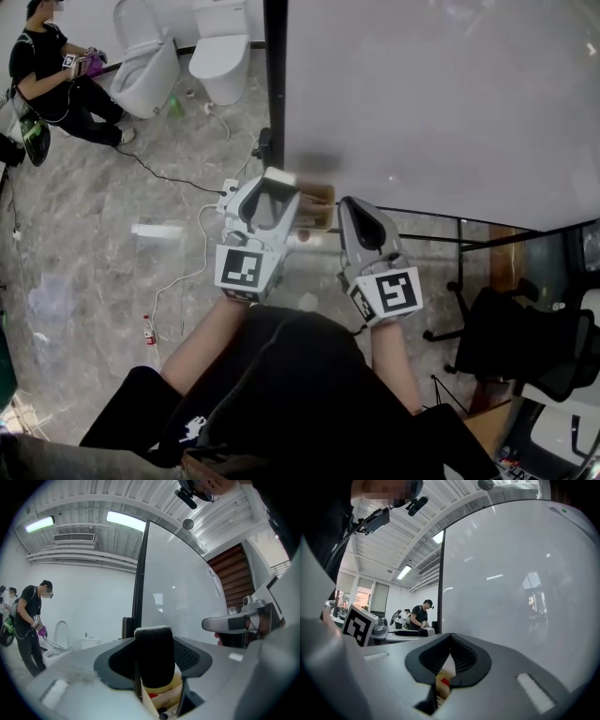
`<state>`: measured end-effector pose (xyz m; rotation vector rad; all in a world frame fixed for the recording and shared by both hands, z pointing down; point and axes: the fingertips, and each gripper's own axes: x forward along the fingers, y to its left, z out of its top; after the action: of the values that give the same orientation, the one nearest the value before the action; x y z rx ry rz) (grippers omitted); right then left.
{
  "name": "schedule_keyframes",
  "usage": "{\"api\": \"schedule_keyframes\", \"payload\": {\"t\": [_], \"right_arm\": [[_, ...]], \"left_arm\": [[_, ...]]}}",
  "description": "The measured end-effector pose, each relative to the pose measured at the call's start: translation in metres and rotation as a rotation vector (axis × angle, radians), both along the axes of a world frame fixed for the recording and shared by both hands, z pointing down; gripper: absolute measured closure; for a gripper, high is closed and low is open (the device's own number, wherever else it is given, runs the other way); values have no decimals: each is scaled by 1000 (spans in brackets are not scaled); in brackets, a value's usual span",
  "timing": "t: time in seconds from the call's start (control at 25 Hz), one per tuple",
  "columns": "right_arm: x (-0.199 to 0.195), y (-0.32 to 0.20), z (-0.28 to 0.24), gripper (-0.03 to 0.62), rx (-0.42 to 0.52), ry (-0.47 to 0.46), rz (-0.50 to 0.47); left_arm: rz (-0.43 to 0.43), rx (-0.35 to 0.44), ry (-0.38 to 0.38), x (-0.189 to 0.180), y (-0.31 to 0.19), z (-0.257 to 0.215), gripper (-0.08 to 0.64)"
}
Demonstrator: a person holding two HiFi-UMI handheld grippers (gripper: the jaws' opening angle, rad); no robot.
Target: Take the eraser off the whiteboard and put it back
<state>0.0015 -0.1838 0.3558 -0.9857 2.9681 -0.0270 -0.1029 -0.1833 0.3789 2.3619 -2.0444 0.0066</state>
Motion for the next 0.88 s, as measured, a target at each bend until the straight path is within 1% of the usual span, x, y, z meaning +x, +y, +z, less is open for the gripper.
{"api": "schedule_keyframes", "payload": {"t": [0.24, 0.4, 0.6, 0.76, 0.88], "right_arm": [[-7, -6, 11, 583, -16, 16, -47], [-6, -10, 11, 583, -14, 19, -73], [-2, -16, 14, 583, -18, 19, -95], [2, -21, 15, 583, -20, 19, -110], [5, -24, 17, 583, -21, 21, -120]], "left_arm": [[-45, -7, -24, 0, -8, 12, 312], [-64, -23, -71, -1, -14, 25, 313], [-91, -27, -54, 8, -20, 25, 313], [-103, -44, -84, 13, -25, 32, 313], [-130, -45, -66, 15, -27, 34, 313]]}}
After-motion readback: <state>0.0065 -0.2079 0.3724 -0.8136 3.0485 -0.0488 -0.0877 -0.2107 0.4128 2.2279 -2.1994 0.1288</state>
